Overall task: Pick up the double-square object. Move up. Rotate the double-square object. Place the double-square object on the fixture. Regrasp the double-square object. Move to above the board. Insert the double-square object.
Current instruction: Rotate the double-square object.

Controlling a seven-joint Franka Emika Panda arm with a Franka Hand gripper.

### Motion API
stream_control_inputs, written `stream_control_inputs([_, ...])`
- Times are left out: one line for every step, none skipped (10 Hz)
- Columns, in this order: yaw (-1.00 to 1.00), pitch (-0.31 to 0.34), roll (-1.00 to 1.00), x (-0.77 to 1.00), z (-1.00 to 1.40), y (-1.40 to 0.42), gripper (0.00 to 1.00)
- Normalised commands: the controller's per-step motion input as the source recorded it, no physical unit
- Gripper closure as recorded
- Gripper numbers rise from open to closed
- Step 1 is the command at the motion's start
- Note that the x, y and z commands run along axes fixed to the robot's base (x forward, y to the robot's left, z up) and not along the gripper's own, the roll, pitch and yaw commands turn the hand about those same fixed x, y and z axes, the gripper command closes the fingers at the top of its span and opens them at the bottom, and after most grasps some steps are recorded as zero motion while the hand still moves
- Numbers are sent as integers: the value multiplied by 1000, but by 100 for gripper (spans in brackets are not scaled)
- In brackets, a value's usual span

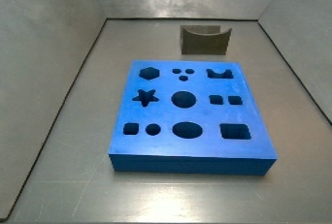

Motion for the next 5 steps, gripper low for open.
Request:
stream_control_inputs([-1000, -3, 10, -19, -1, 27, 100])
stream_control_inputs([-1000, -4, 11, -19, 0, 26, 100])
stream_control_inputs([-1000, -4, 11, -18, 0, 26, 100])
stream_control_inputs([-1000, -6, 14, -18, 1, 25, 100])
stream_control_inputs([-1000, -7, 17, -18, 1, 25, 100])
